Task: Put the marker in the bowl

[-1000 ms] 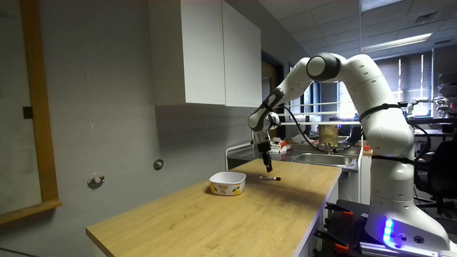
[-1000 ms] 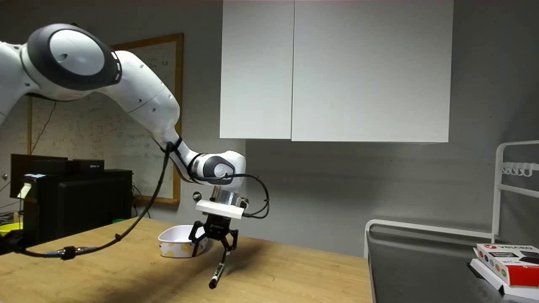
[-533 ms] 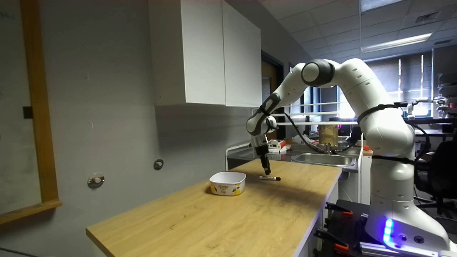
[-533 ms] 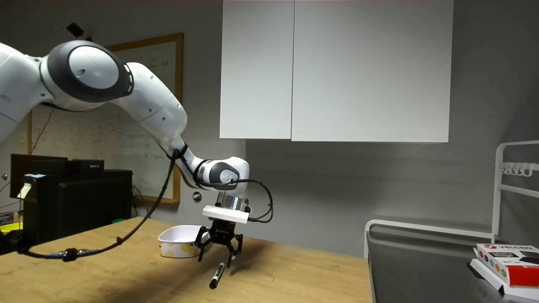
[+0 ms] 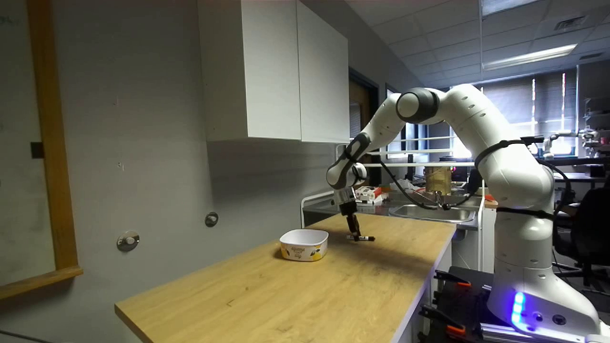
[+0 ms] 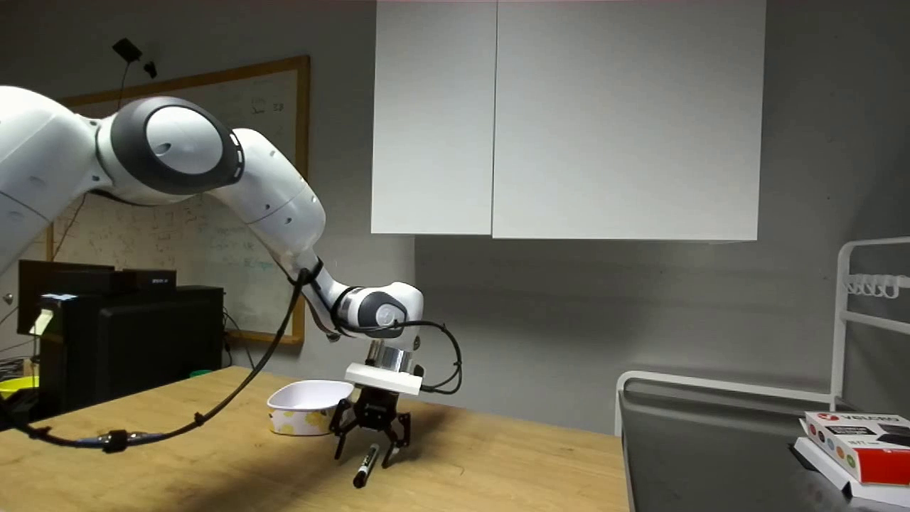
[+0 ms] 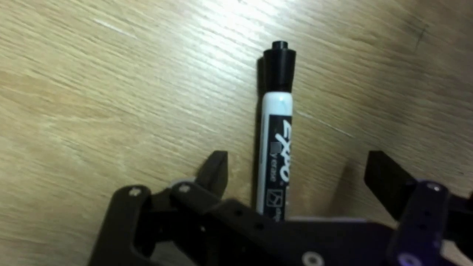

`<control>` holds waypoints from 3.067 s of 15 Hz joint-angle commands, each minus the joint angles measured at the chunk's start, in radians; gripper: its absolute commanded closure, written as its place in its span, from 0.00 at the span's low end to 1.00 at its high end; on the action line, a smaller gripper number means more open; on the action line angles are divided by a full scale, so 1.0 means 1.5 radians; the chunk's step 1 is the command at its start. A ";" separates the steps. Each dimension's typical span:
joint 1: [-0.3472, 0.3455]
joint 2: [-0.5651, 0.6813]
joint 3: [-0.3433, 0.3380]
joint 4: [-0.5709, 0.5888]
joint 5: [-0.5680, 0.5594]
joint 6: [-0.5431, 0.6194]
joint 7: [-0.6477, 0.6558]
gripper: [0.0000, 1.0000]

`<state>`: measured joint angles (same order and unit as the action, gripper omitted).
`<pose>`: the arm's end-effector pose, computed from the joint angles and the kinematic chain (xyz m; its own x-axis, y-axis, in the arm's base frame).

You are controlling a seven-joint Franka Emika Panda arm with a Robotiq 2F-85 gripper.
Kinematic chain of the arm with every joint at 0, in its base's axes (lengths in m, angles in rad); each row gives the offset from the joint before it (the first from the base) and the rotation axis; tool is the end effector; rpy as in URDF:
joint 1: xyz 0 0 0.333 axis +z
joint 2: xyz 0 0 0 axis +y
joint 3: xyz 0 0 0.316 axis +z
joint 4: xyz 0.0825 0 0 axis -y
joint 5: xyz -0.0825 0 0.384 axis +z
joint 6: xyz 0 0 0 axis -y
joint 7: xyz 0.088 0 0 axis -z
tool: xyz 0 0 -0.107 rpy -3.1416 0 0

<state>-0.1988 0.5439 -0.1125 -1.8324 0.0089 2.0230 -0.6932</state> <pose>0.5774 -0.1824 0.2120 0.8754 0.3816 -0.2967 0.3416 -0.9227 -0.1790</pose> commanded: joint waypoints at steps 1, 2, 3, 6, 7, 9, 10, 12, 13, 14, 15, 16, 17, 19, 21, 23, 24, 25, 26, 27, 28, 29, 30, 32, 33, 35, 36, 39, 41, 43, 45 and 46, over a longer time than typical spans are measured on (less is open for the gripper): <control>-0.017 0.021 0.016 0.018 -0.017 -0.001 0.010 0.33; -0.018 0.019 0.015 0.016 -0.019 -0.002 0.010 0.41; -0.019 0.018 0.015 0.013 -0.022 -0.002 0.010 0.49; -0.015 0.003 0.015 0.004 -0.030 -0.007 0.012 0.70; -0.014 -0.004 0.014 -0.001 -0.034 -0.007 0.014 0.79; -0.011 -0.018 0.013 -0.010 -0.044 -0.007 0.017 0.95; -0.008 -0.029 0.012 -0.016 -0.052 -0.006 0.020 0.98; -0.003 -0.050 0.011 -0.027 -0.066 -0.004 0.029 0.97; 0.000 -0.067 0.011 -0.036 -0.070 -0.003 0.037 0.95; 0.002 -0.083 0.011 -0.044 -0.071 0.000 0.046 0.95; 0.005 -0.106 0.011 -0.053 -0.070 0.003 0.063 0.95; 0.008 -0.127 0.012 -0.060 -0.068 0.008 0.081 0.95; 0.011 -0.156 0.014 -0.068 -0.054 0.010 0.109 0.95; 0.021 -0.206 0.019 -0.075 -0.037 0.018 0.173 0.95; 0.036 -0.254 0.025 -0.074 -0.019 0.011 0.241 0.95; 0.058 -0.290 0.029 -0.068 -0.013 0.018 0.322 0.95; 0.071 -0.305 0.032 -0.065 -0.018 0.023 0.371 0.95; 0.083 -0.314 0.036 -0.061 -0.027 0.035 0.419 0.95; 0.095 -0.320 0.041 -0.058 -0.039 0.042 0.467 0.95; 0.108 -0.323 0.047 -0.055 -0.055 0.051 0.512 0.95; 0.120 -0.322 0.054 -0.051 -0.070 0.054 0.552 0.95; 0.133 -0.321 0.063 -0.049 -0.088 0.057 0.591 0.95; 0.144 -0.314 0.070 -0.045 -0.109 0.062 0.626 0.95; 0.164 -0.297 0.082 -0.036 -0.149 0.061 0.688 0.95; 0.172 -0.285 0.085 -0.028 -0.168 0.055 0.712 0.95; 0.185 -0.253 0.089 -0.011 -0.188 0.041 0.743 0.95; 0.189 -0.237 0.089 -0.003 -0.190 0.035 0.752 0.95; 0.197 -0.186 0.083 0.020 -0.179 0.024 0.754 0.95; 0.196 -0.153 0.078 0.038 -0.165 0.016 0.748 0.95; 0.195 -0.123 0.074 0.058 -0.152 0.007 0.742 0.95; 0.198 -0.099 0.070 0.078 -0.147 -0.005 0.740 0.95; 0.197 -0.088 0.071 0.089 -0.138 -0.012 0.734 0.95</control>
<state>0.0883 0.3471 0.0031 -1.7807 -0.2318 2.0596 0.4153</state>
